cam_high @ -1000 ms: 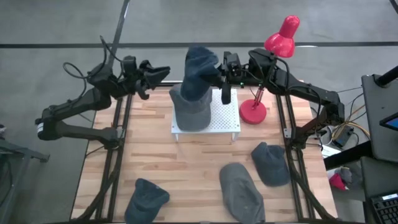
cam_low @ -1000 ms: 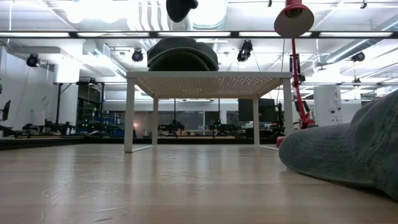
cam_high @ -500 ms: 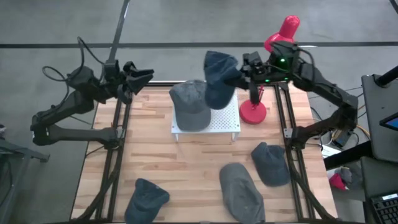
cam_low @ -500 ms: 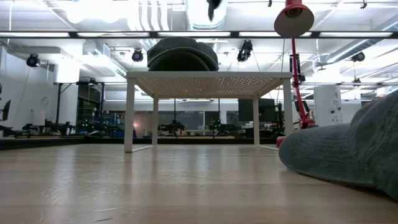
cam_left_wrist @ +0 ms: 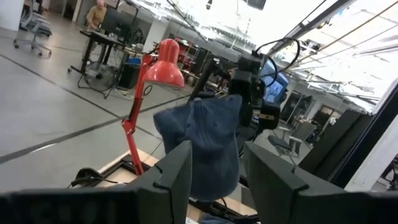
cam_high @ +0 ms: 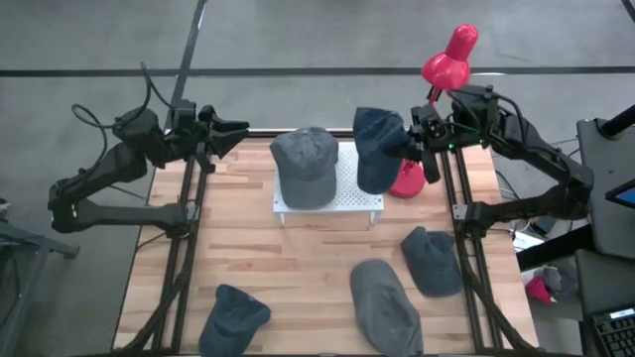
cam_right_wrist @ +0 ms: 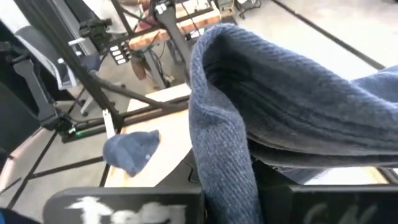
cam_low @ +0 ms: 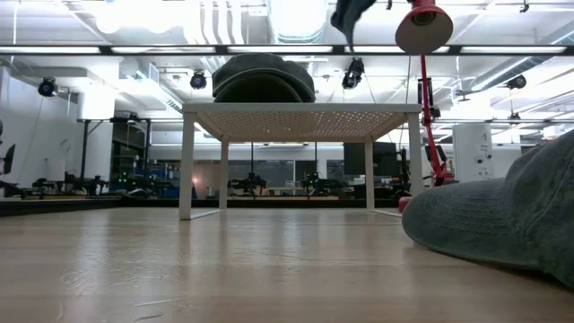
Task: Pick & Place hat
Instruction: Put the top left blue cap on the shelf
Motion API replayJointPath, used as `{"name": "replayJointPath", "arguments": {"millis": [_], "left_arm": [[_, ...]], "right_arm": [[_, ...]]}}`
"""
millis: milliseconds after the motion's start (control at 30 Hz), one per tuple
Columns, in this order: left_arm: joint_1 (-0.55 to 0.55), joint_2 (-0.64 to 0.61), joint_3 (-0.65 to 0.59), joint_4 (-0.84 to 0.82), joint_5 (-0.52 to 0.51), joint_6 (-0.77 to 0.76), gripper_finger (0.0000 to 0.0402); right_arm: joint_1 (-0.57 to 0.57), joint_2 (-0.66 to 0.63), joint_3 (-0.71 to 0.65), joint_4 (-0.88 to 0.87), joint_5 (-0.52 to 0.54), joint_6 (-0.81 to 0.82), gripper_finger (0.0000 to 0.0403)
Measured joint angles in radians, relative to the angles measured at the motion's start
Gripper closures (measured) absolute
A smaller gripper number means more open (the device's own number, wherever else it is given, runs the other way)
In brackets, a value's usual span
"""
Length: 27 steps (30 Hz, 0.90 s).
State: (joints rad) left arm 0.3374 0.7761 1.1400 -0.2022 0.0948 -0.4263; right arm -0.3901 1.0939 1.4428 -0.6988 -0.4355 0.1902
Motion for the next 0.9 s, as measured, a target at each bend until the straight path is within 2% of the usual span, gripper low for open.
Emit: {"name": "replayJointPath", "arguments": {"millis": [133, 467, 633, 900], "left_arm": [[0.000, 0.000, 0.000, -0.001, -0.001, 0.008, 0.0257], [0.000, 0.000, 0.000, -0.013, -0.002, 0.019, 0.0257], [0.000, 0.000, 0.000, -0.080, -0.002, 0.044, 0.0257], [0.000, -0.007, -0.013, -0.173, -0.002, 0.135, 0.0257]], "right_arm": [[0.000, -0.064, -0.109, 0.063, 0.007, 0.023, 0.0393], [-0.002, -0.213, -0.425, 0.370, -0.020, 0.093, 0.0392], [-0.003, -0.237, -0.556, 0.560, -0.075, 0.132, 0.0391], [-0.033, -0.243, -0.670, 0.680, -0.100, 0.147, 0.0390]]}}
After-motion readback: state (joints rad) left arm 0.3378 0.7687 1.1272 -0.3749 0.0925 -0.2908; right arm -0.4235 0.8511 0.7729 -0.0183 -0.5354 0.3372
